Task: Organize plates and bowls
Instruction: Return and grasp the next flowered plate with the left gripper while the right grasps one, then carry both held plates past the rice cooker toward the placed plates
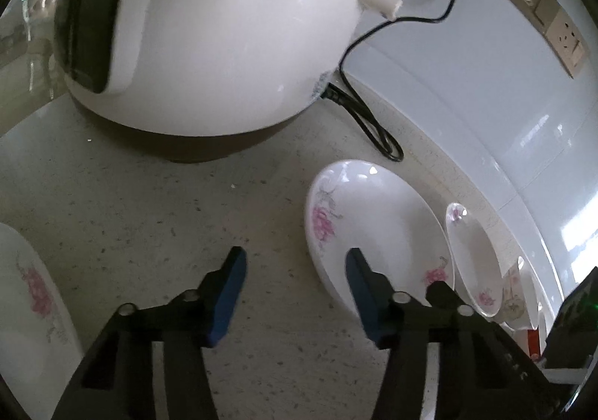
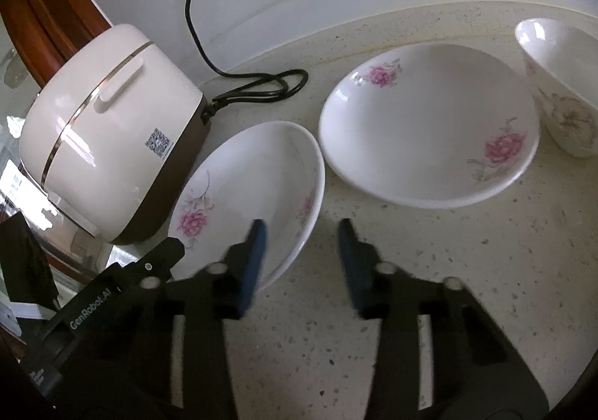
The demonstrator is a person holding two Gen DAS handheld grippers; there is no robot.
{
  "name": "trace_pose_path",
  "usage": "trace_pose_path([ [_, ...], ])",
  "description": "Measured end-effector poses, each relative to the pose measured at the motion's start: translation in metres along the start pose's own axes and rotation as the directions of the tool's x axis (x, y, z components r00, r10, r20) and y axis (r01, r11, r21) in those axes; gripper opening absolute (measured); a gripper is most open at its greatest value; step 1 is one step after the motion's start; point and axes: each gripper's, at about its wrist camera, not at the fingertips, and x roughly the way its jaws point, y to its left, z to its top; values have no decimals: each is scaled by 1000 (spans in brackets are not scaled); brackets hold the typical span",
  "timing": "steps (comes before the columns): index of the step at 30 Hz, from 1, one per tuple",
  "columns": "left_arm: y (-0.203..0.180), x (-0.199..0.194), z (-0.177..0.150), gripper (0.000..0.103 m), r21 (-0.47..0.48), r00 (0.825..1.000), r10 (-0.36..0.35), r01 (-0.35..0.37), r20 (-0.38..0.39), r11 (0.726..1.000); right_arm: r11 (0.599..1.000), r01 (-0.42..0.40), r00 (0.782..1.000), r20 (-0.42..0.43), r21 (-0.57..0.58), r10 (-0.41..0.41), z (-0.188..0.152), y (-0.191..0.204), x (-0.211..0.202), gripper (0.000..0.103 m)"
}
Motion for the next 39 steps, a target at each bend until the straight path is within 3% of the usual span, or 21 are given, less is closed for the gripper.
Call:
trace_pose_path([
  [6,-9,5,-1,36,58,1000,14,-14,-10,998,1000,-11,1000,-8,-13,11,1,0,3,31],
  [12,-17,10,-4,23,95,1000,-18,20,-26,995,999,-37,999,-24,-13,37,2,0,4,23],
  [25,-17,4,-8,22,89,1000,-25,25,-7,996,998,-58,998,-23,-9,58,1,-1,1,22],
  [33,-17,-17,-7,22,78,998,-42,38,52,996,994,-83,995,47,-74,86,4,13,-20,22],
  [39,-9,-34,-9,22,44,996,-28,25,83,999,986,-127,990,48,-111,133,0,24,-25,22],
])
